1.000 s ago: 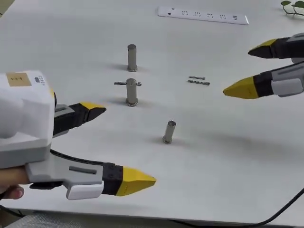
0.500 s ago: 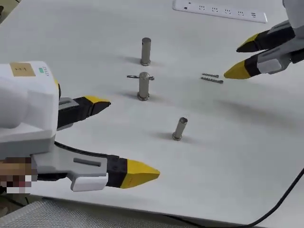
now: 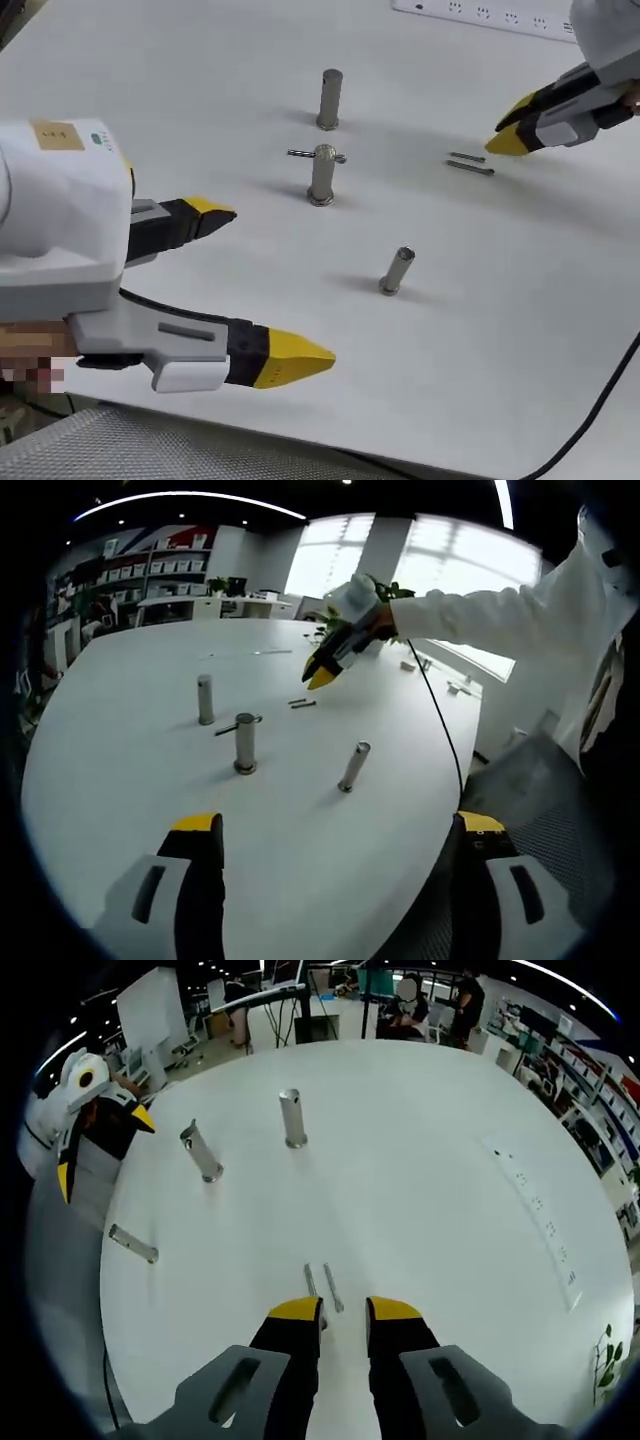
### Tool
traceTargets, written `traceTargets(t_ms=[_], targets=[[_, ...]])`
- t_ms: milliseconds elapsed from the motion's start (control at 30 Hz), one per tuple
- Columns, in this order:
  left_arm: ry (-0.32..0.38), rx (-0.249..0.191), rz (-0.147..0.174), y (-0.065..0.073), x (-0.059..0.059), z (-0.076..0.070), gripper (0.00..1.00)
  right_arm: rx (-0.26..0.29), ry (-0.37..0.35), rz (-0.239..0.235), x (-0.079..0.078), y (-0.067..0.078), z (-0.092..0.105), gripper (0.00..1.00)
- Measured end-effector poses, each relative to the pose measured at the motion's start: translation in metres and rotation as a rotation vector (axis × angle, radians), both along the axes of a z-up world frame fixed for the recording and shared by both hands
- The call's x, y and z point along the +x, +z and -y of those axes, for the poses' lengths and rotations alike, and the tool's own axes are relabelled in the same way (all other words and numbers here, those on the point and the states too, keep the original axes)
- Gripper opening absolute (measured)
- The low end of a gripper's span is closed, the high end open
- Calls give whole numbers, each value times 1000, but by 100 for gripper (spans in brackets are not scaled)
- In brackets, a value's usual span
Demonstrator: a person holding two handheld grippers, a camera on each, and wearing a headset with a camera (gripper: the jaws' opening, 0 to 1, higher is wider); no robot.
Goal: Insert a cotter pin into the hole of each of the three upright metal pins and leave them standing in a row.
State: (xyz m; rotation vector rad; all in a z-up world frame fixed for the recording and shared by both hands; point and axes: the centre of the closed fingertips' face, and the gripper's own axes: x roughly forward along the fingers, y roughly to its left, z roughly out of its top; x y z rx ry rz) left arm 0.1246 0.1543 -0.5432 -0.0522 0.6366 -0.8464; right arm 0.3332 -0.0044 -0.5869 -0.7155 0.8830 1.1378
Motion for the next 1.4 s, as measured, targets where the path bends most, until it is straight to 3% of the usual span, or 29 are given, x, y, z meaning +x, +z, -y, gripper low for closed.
traceTargets(t_ms=[233, 300, 367, 600, 867, 1100, 1233, 1400], targets=[[24, 0, -6, -3, 3, -4, 93, -61, 74, -3, -3, -13, -3, 10], [24, -5, -6, -3, 3, -4, 93, -92, 103, 29, 1, -15, -1, 9], [25, -7, -4, -2, 4, -3, 93, -109, 116, 23, 1, -19, -1, 8], [26, -11, -6, -2, 5, -4, 92, -129, 137, 10, 8, -26, -1, 7], [16, -4, -4, -2, 5, -1, 92, -138, 158, -10, 4, -26, -3, 2], [14, -3, -8, -5, 3, -1, 91, -157, 182, 8, 1, -27, -4, 0], [17, -4, -9, 2, 0, 13, 91, -164, 177, 21, 6, -29, -4, 0], [21, -3, -8, 7, -2, 18, 90, -166, 176, 20, 9, -32, -4, 0]])
